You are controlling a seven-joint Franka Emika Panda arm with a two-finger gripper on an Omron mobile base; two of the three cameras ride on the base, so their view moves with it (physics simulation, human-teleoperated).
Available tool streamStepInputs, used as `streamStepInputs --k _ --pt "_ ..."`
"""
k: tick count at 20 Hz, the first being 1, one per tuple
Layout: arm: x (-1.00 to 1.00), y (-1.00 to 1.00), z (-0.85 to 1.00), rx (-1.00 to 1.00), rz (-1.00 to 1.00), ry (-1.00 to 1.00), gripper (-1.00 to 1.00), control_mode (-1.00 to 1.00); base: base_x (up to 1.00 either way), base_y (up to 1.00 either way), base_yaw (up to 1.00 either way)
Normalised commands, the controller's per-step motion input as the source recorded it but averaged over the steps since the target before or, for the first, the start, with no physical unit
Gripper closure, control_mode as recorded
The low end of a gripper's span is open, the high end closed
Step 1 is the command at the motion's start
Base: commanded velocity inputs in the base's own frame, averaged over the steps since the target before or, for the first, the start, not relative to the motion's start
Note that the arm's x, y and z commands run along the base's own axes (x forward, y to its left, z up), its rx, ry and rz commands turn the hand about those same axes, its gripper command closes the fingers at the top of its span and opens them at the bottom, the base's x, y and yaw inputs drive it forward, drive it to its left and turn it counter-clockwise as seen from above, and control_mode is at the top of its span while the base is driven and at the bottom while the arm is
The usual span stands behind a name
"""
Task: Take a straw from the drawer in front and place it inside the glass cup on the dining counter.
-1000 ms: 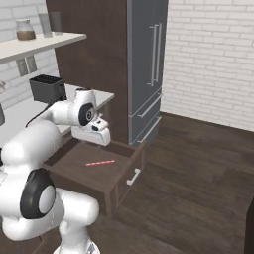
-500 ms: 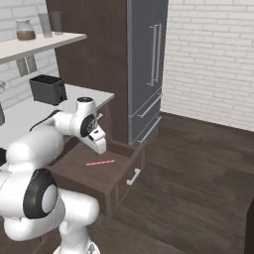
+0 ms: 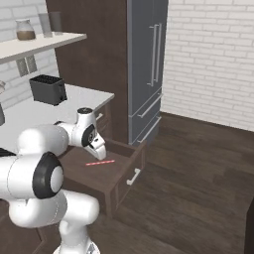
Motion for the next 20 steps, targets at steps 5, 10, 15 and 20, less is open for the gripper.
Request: streamStepInputs --k 5,10,15,20 --pt "0.37 0.22 -0.29 0.0 0.0 0.01 -1.0 -1.0 0.0 0.0 0.0" --pt "0.4 0.18 -0.36 0.0 -0.02 0.02 -1.0 -1.0 0.0 0.0 0.0" --pt "0.43 0.07 -0.47 0.0 -0.03 0.03 -1.0 -1.0 0.0 0.0 0.0" --pt "0.38 0.01 -0.41 0.0 -0.04 0.0 -1.0 -1.0 0.0 0.0 0.0"
